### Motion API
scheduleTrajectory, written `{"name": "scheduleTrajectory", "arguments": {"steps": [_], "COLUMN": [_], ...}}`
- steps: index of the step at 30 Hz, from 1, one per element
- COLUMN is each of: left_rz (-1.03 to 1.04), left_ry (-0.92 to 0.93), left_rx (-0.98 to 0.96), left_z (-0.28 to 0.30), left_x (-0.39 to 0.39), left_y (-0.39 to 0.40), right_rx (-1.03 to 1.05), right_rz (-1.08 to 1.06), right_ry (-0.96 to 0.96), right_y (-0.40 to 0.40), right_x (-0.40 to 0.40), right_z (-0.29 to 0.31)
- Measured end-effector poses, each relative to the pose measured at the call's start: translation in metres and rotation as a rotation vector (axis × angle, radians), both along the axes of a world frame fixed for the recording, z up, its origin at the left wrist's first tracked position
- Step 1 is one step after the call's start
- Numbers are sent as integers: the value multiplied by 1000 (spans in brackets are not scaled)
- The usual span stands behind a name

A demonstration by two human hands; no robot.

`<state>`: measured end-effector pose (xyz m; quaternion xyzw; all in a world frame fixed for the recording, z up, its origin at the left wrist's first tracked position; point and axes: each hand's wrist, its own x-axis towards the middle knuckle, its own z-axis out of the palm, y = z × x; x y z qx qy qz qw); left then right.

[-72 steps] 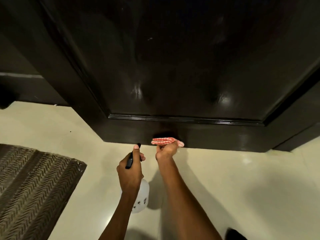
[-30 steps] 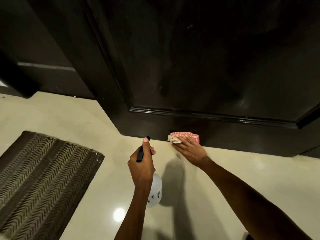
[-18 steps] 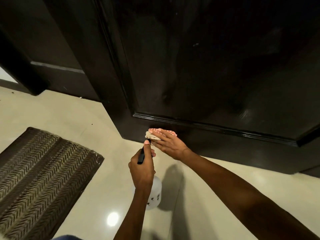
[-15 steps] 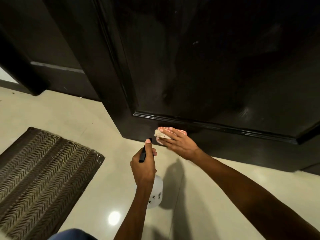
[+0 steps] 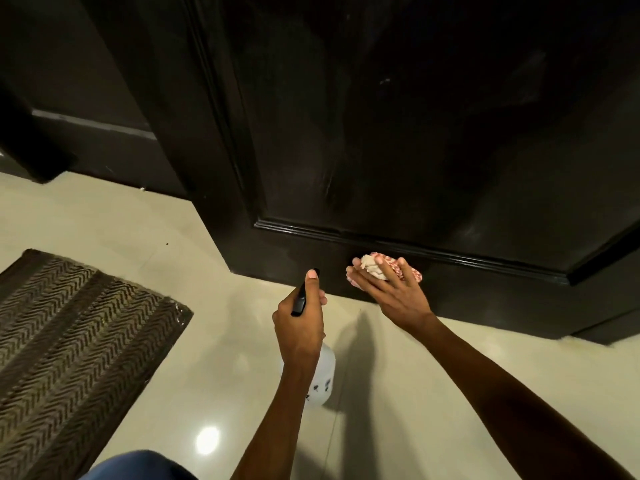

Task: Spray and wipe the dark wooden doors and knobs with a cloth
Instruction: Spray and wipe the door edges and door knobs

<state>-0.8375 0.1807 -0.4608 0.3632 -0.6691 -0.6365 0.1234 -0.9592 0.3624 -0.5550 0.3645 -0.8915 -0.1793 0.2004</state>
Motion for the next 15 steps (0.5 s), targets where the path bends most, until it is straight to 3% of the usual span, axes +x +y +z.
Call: {"name": "scheduleTrajectory", "arguments": {"steps": [9, 12, 15], "left_rz": [110, 114, 96], "left_ry": [0, 17, 28], "left_rx": [-97, -117, -97], "left_z": [2, 8, 14], "left_x": [10, 11, 10], "left_y": [-29, -32, -25], "right_rx": [179, 192, 20], "right_rz": [267, 252, 165], "right_ry": [-68, -64, -32], "right_y": [-136, -128, -88], "right_x": [-15, -18, -17], "right_z": [32, 36, 28]}}
